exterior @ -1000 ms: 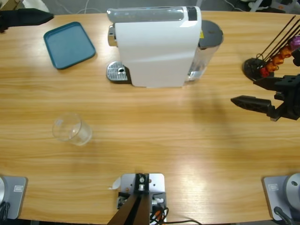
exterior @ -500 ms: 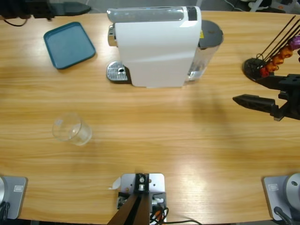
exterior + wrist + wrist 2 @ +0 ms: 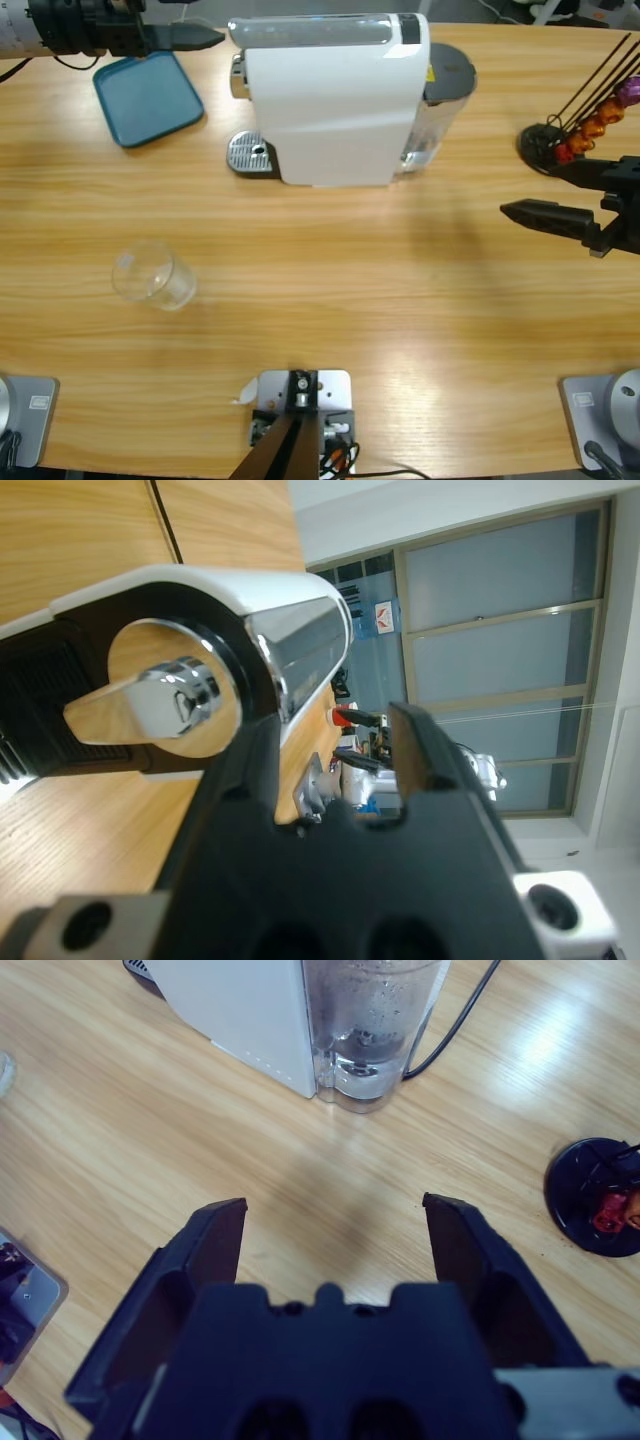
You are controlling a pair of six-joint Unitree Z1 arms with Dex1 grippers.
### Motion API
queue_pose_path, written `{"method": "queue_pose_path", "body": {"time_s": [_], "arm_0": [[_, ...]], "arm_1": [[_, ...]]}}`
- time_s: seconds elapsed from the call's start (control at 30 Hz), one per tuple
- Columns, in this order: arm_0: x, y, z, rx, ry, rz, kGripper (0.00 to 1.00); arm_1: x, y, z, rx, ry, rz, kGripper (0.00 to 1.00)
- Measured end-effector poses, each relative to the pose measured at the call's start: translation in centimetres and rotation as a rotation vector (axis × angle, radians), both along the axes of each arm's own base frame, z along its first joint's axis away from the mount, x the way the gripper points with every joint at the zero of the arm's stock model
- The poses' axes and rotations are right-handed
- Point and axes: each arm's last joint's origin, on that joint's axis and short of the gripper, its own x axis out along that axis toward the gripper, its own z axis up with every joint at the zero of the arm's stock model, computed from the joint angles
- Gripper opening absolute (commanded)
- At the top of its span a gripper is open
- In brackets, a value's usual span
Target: Pour coffee
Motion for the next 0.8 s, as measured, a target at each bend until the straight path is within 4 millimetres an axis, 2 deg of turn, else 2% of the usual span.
{"method": "queue_pose_path", "body": {"time_s": [0.03, 0.13, 0.17, 0.2, 0.27, 0.33, 0.8], "arm_0": [[0.08, -0.06, -0.12, -0.001, 0.001, -0.001, 0.404], [0.24, -0.20, -0.36, -0.002, 0.005, -0.002, 0.213], [0.27, -0.22, -0.37, -0.003, 0.006, -0.002, 0.080], [0.29, -0.22, -0.37, -0.005, 0.005, -0.002, 0.057], [0.36, -0.24, -0.37, -0.007, 0.002, -0.001, 0.052], [0.48, -0.28, -0.42, -0.011, -0.002, 0.000, 0.000], [0.99, -0.42, -1.04, -0.017, 0.005, 0.002, 0.000]], "arm_1": [[0.00, 0.00, 0.00, 0.000, 0.000, 0.000, 0.766], [0.00, 0.00, 0.00, 0.000, 0.000, 0.000, 0.766], [0.00, 0.00, 0.00, 0.000, 0.000, 0.000, 0.766], [0.00, 0.00, 0.00, 0.000, 0.000, 0.000, 0.765], [0.00, 0.00, 0.00, 0.000, 0.000, 0.000, 0.765], [0.00, 0.00, 0.00, 0.000, 0.000, 0.000, 0.765], [-0.04, -0.04, 0.04, 0.002, -0.002, 0.000, 0.763]]}}
